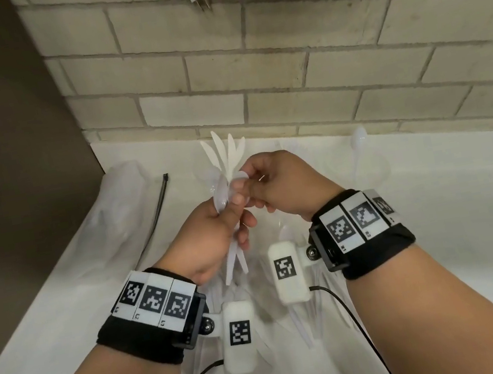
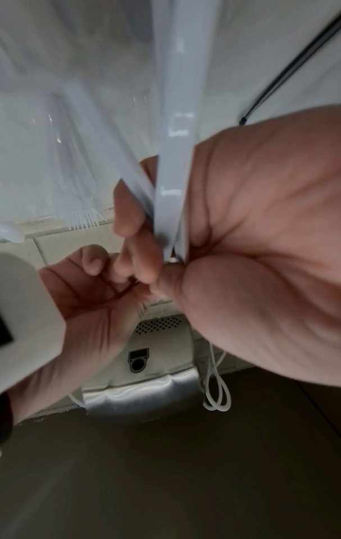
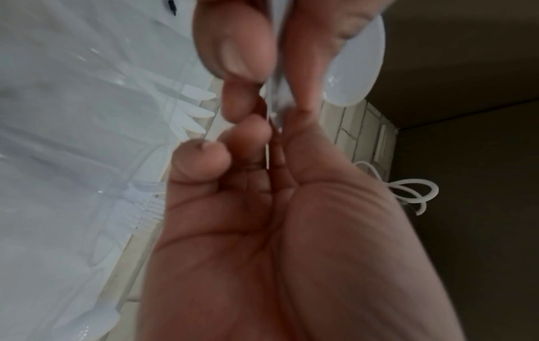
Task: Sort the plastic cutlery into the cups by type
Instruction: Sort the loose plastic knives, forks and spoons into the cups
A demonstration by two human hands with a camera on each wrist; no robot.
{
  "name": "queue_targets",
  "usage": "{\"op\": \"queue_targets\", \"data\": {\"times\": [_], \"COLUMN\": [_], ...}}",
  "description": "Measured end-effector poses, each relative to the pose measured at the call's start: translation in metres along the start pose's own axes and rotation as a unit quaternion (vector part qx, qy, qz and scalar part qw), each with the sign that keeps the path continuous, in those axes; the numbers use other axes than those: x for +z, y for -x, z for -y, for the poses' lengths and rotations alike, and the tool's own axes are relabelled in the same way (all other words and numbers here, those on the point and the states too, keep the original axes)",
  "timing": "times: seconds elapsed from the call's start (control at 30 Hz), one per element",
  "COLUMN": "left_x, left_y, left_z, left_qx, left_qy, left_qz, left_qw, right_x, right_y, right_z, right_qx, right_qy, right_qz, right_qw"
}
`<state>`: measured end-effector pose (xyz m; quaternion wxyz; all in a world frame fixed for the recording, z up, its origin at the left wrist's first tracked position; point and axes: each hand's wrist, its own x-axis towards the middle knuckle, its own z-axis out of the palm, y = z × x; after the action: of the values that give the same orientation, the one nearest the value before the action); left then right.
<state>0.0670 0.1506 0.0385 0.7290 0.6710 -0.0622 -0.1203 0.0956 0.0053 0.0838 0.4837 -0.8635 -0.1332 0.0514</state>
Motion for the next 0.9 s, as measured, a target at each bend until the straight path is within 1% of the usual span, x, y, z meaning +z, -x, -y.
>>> {"op": "queue_targets", "data": {"times": [0.1, 0.2, 0.33, 0.4, 0.47, 0.53, 0.63, 0.8, 0.9], "left_x": [0.003, 0.005, 0.008, 0.008, 0.008, 0.009, 0.009, 0.01, 0.009], "left_y": [0.0, 0.0, 0.001, 0.001, 0.002, 0.003, 0.002, 0.003, 0.004], "left_z": [0.005, 0.007, 0.006, 0.005, 0.004, 0.003, 0.002, 0.005, 0.01], "left_qx": [-0.017, -0.018, 0.021, 0.027, 0.02, 0.003, -0.015, -0.001, -0.001], "left_qy": [-0.013, -0.054, -0.11, -0.129, -0.129, -0.134, -0.186, -0.209, -0.212], "left_qz": [-0.005, -0.024, 0.021, 0.033, 0.035, 0.028, 0.015, 0.046, 0.045], "left_qw": [1.0, 0.998, 0.993, 0.991, 0.991, 0.991, 0.982, 0.977, 0.976], "right_x": [-0.004, -0.006, 0.001, 0.001, 0.001, 0.003, 0.004, 0.005, 0.002], "right_y": [0.002, 0.003, 0.003, 0.005, 0.009, 0.013, 0.013, 0.014, 0.016], "right_z": [-0.001, 0.001, 0.0, 0.0, 0.001, -0.001, -0.009, -0.012, -0.012], "right_qx": [0.022, 0.016, -0.001, 0.005, 0.018, 0.02, 0.0, -0.017, -0.025], "right_qy": [0.02, 0.059, 0.103, 0.077, 0.03, 0.009, 0.053, 0.034, 0.018], "right_qz": [-0.057, -0.097, -0.089, -0.081, -0.041, 0.014, 0.058, 0.026, 0.017], "right_qw": [0.998, 0.993, 0.991, 0.994, 0.999, 1.0, 0.997, 0.999, 0.999]}}
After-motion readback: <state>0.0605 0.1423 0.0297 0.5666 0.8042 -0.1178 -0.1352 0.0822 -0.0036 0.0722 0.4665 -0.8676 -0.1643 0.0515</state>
